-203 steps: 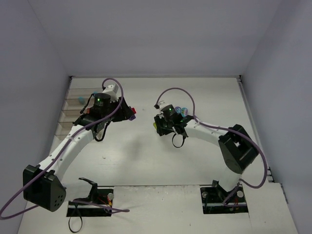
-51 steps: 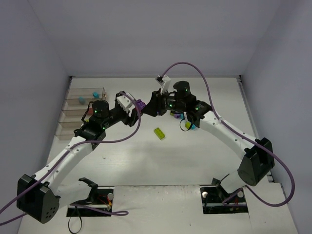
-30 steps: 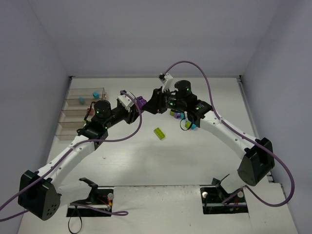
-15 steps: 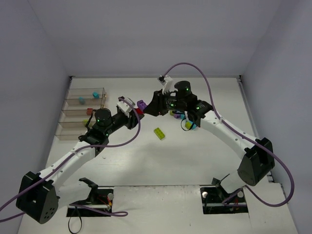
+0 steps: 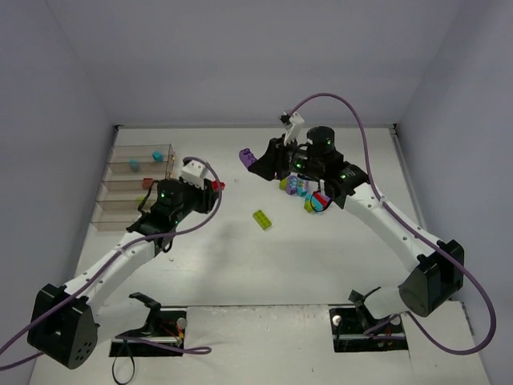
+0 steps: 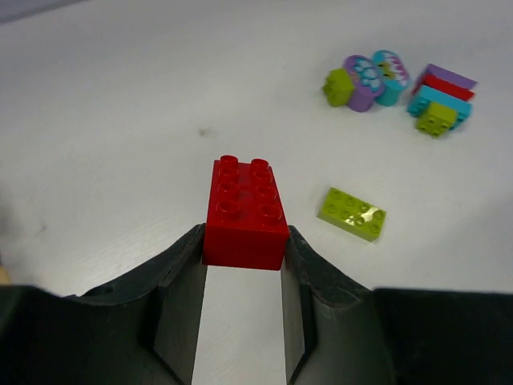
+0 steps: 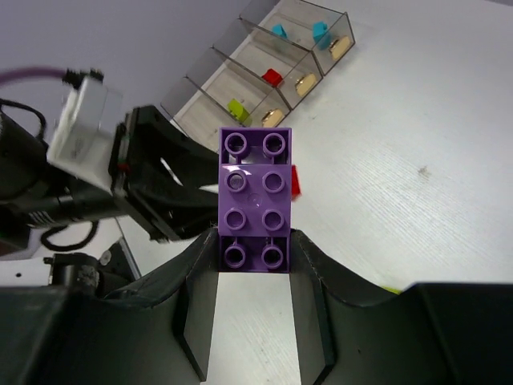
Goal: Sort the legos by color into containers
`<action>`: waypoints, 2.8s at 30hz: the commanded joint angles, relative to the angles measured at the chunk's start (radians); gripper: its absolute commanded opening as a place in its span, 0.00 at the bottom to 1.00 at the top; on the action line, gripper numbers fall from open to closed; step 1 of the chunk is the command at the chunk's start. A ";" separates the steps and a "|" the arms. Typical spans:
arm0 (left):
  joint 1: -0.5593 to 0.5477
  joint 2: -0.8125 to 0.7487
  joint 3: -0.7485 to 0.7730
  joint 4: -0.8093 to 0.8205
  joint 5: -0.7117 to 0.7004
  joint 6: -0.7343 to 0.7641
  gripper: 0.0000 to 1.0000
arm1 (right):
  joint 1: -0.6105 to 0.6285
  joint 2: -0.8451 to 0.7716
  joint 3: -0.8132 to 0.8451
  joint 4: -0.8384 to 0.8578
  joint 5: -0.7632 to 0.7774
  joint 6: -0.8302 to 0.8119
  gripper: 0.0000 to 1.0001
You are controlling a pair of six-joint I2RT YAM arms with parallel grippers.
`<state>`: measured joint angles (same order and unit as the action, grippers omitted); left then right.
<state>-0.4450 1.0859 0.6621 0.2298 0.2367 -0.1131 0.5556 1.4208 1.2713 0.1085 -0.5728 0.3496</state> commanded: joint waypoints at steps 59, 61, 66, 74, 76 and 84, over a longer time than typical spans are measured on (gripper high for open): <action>0.628 0.775 0.841 -0.488 -0.401 -0.123 0.25 | -0.040 -0.157 -0.230 -0.007 0.145 -0.110 0.00; 0.626 0.790 0.857 -0.497 -0.415 -0.120 0.33 | -0.042 -0.152 -0.231 -0.007 0.145 -0.109 0.00; 0.624 0.787 0.849 -0.503 -0.409 -0.126 0.57 | -0.042 -0.149 -0.225 -0.007 0.137 -0.110 0.00; 0.603 0.681 0.849 -0.564 -0.358 -0.183 0.70 | -0.040 -0.129 -0.217 -0.006 0.119 -0.141 0.00; 0.571 0.620 0.846 -0.602 -0.315 -0.224 0.70 | -0.040 -0.122 -0.213 -0.003 0.117 -0.159 0.00; 0.293 0.330 0.706 -0.547 -0.005 -0.490 0.75 | -0.016 -0.103 -0.184 0.057 0.103 -0.201 0.00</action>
<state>-0.0582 1.5227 1.4174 -0.3763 0.0746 -0.4622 0.5266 1.3132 1.0325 0.0563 -0.4435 0.1795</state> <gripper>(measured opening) 0.742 0.332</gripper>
